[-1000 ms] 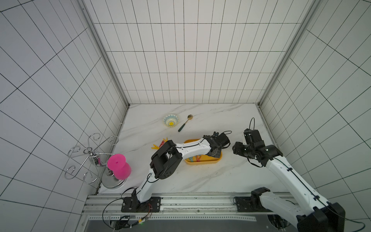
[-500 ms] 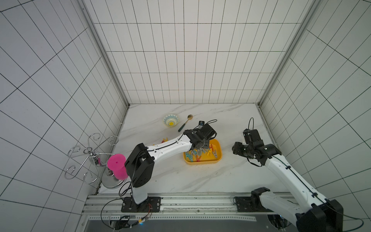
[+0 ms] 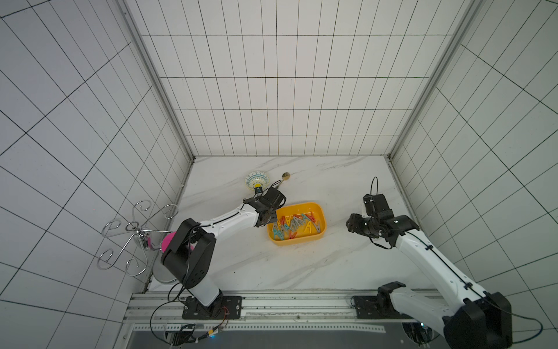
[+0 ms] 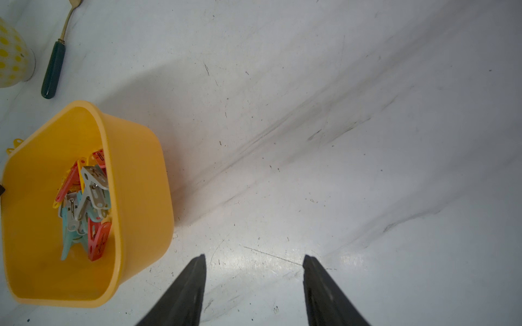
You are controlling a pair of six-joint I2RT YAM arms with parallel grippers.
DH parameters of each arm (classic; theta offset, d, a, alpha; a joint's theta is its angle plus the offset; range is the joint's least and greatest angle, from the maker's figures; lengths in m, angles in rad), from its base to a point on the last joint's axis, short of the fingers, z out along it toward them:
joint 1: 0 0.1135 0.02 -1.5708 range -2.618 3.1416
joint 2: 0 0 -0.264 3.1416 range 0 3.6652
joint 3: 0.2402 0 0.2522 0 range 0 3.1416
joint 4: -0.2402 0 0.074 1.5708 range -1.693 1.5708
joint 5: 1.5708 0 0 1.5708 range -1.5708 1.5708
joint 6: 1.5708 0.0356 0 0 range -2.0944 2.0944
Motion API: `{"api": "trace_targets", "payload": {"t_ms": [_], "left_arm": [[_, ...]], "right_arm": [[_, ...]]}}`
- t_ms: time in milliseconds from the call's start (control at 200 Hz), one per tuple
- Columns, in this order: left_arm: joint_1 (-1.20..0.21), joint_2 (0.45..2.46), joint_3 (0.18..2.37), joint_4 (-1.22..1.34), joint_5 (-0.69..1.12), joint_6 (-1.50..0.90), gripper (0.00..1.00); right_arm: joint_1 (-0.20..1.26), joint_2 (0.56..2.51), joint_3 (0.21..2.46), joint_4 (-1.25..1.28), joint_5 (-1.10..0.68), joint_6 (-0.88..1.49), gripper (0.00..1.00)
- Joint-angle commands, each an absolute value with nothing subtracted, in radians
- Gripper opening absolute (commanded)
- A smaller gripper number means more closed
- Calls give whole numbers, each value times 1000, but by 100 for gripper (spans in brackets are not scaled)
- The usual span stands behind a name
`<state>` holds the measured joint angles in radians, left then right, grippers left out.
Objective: Put the clothespins into the storage box
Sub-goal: Adjust the storage box at the center of the board.
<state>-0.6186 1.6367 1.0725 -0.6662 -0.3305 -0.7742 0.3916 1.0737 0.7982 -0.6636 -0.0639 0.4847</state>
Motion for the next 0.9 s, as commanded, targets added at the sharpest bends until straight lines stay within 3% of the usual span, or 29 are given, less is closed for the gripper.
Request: {"api": "trace_targets", "payload": {"t_ms": [0, 365, 540, 894], "left_arm": [[-601, 1646, 1060, -658, -362, -780, 40], [-614, 1542, 1074, -634, -304, -756, 40], [-598, 1488, 1062, -671, -380, -770, 41], [-512, 1624, 1062, -657, -396, -771, 43]], "right_arm": [[382, 1076, 773, -649, -76, 482, 59], [382, 1075, 767, -644, -71, 474, 59], [383, 1088, 762, -625, -89, 475, 59], [385, 1083, 747, -614, -100, 476, 59]]}}
